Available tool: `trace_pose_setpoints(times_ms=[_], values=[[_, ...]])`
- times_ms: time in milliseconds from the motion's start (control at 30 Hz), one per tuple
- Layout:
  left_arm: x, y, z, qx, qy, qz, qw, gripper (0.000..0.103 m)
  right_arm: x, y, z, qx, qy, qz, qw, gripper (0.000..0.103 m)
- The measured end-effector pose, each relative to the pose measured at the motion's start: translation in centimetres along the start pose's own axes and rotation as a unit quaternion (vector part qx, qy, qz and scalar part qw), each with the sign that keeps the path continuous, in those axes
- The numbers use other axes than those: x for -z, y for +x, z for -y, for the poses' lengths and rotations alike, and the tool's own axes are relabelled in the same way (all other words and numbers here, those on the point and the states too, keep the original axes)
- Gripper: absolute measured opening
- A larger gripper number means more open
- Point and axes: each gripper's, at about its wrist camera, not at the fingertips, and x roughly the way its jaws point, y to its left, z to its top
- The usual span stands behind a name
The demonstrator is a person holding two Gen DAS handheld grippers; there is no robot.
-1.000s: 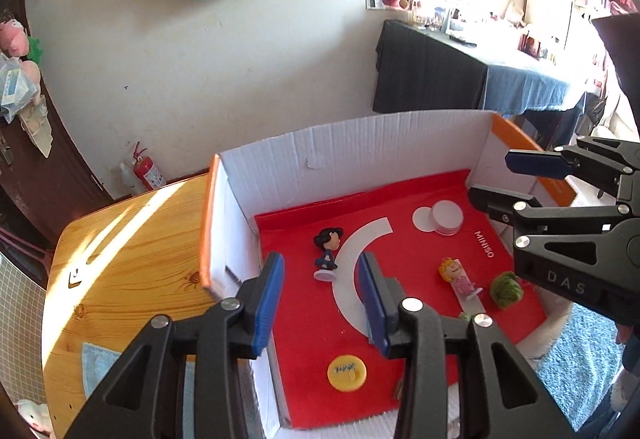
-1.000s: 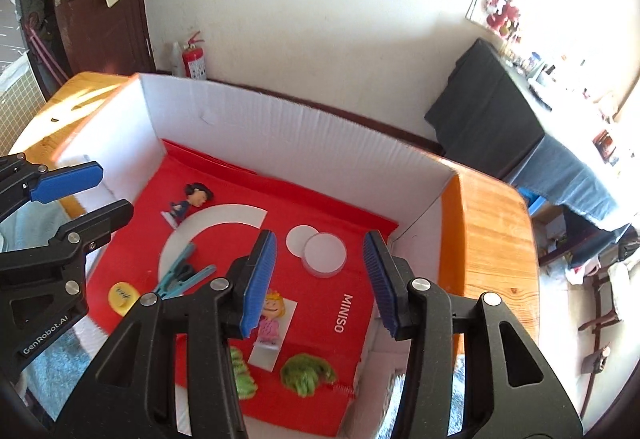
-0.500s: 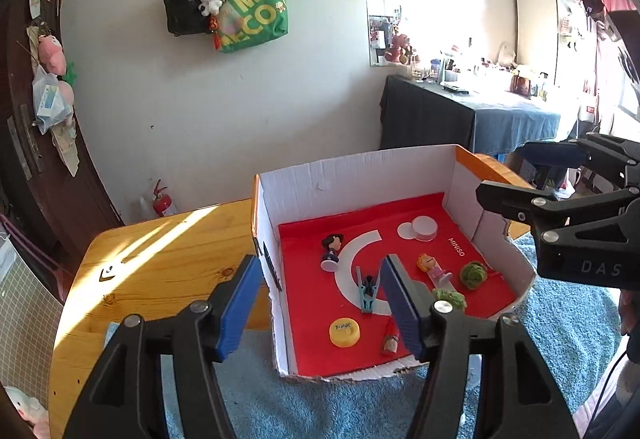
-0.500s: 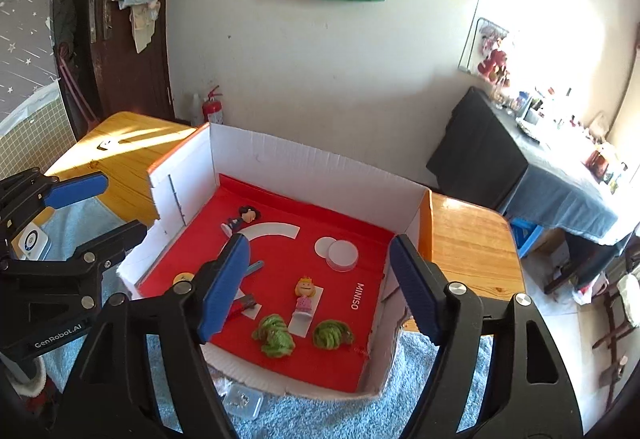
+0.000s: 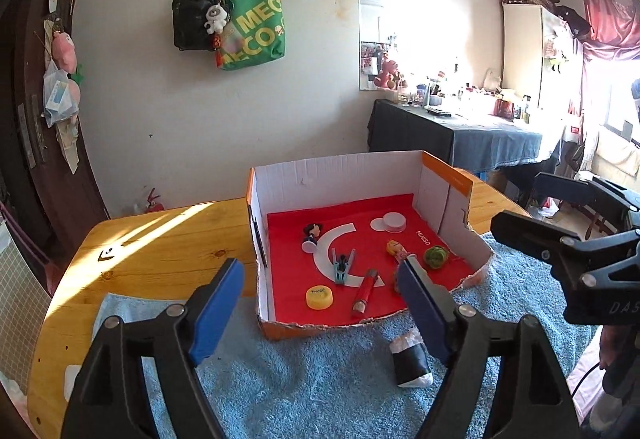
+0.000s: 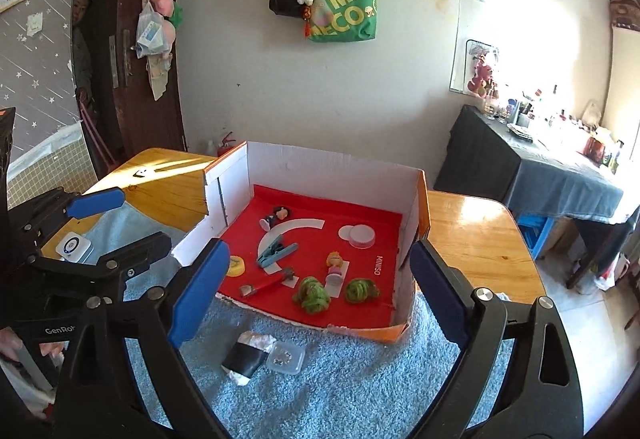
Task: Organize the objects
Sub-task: 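Withdraw both tools from the box back over the towel, then move the left tool to the tissue-wrapped black tube while the right tool approaches the clear plastic box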
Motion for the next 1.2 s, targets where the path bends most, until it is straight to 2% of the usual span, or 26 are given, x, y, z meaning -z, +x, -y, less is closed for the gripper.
trace_pose_setpoints(times_ms=[100, 167, 233, 267, 400, 500, 733, 1200], values=[[0.9, -0.1, -0.2, 0.013, -0.01, -0.005, 0.9999, 0.083, 1.0, -0.6, -0.2, -0.008, 0.007, 0.007, 1.0, 0.094], [1.7, -0.1, -0.2, 0.021, -0.017, -0.01, 0.9996, 0.083, 1.9, -0.8, -0.4, -0.002, 0.014, 0.005, 1.0, 0.094], [2.5, 0.1, -0.1, 0.02, -0.016, -0.015, 0.9996, 0.083, 2.8, -1.1, -0.8, 0.025, 0.008, 0.008, 1.0, 0.095], [2.9, 0.2, -0.1, 0.019, -0.018, -0.017, 0.9995, 0.083, 3.2, -1.1, -1.0, 0.019, 0.005, 0.009, 1.0, 0.096], [4.9, 1.1, -0.1, 0.03, -0.029, -0.036, 0.9985, 0.083, 5.1, -0.6, -0.7, -0.003, 0.038, -0.007, 0.999, 0.096], [6.5, 1.8, -0.3, 0.031, -0.038, -0.052, 0.9974, 0.083, 6.6, -0.2, -0.9, 0.022, 0.031, -0.006, 0.999, 0.096], [9.6, 3.7, -0.3, 0.028, -0.045, -0.089, 0.9947, 0.083, 9.8, 1.9, 0.0, 0.014, 0.064, -0.045, 0.997, 0.096], [11.2, 5.8, 0.0, 0.045, -0.05, -0.122, 0.9902, 0.083, 11.9, 3.6, 1.0, 0.019, 0.08, -0.071, 0.994, 0.096]])
